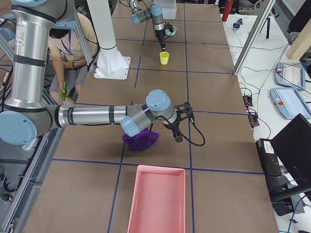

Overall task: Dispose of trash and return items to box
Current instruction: 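Lower the left gripper and close it on the yellow cup's rim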

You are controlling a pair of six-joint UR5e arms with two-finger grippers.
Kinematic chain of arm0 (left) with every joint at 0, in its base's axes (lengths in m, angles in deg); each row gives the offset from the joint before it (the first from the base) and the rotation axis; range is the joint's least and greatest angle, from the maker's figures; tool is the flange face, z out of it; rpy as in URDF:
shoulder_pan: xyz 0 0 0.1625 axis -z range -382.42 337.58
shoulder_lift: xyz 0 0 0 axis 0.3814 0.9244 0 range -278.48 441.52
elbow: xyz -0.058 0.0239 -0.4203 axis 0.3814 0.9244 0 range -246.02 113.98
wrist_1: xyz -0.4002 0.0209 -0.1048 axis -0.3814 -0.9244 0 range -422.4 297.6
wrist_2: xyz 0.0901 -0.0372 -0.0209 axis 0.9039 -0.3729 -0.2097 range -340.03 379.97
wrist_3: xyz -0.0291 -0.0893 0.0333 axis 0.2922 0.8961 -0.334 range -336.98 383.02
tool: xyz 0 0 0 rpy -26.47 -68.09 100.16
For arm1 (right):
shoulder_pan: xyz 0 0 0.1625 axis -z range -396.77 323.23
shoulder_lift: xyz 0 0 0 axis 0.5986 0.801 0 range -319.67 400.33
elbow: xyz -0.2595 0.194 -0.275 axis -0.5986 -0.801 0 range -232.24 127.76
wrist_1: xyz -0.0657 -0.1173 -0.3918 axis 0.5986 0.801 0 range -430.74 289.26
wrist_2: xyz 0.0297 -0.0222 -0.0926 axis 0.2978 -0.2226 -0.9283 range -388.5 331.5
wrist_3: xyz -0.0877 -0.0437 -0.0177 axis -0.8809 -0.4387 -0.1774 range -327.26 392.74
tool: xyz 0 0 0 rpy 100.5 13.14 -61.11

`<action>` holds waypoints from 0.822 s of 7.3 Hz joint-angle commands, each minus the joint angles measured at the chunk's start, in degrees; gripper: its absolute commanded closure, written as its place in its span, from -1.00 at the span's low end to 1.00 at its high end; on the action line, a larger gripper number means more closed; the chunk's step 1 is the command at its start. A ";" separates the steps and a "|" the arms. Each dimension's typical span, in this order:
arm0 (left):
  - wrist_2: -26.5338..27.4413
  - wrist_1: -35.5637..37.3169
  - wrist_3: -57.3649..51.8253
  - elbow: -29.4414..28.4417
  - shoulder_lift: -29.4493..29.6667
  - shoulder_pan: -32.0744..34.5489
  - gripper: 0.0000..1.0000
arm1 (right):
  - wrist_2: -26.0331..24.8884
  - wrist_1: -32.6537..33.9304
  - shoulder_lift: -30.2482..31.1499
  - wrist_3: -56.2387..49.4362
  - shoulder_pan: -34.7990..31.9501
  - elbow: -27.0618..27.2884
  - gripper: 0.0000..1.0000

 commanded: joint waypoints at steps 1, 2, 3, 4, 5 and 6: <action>-1.65 0.00 -2.33 -0.31 0.01 1.90 0.20 | -0.03 0.00 0.09 0.00 0.00 -0.01 -1.00; -1.65 0.00 -2.33 -0.92 0.18 1.82 0.18 | -0.03 0.00 0.09 0.00 0.00 -0.10 -1.00; -1.56 -0.09 -2.33 -2.14 1.23 1.73 0.16 | -0.03 0.00 0.00 -0.18 0.00 -0.36 -1.00; -1.56 -0.09 -2.16 -3.20 2.37 1.73 0.16 | -0.03 0.00 0.00 -0.18 0.00 -0.45 -1.00; -1.56 -0.78 -1.98 -3.47 2.64 1.55 0.15 | -0.03 0.00 0.09 -0.18 0.00 -0.45 -1.00; -1.56 -1.49 -1.90 -4.26 2.73 1.46 0.14 | -0.03 0.00 0.09 -0.18 0.00 -0.45 -1.00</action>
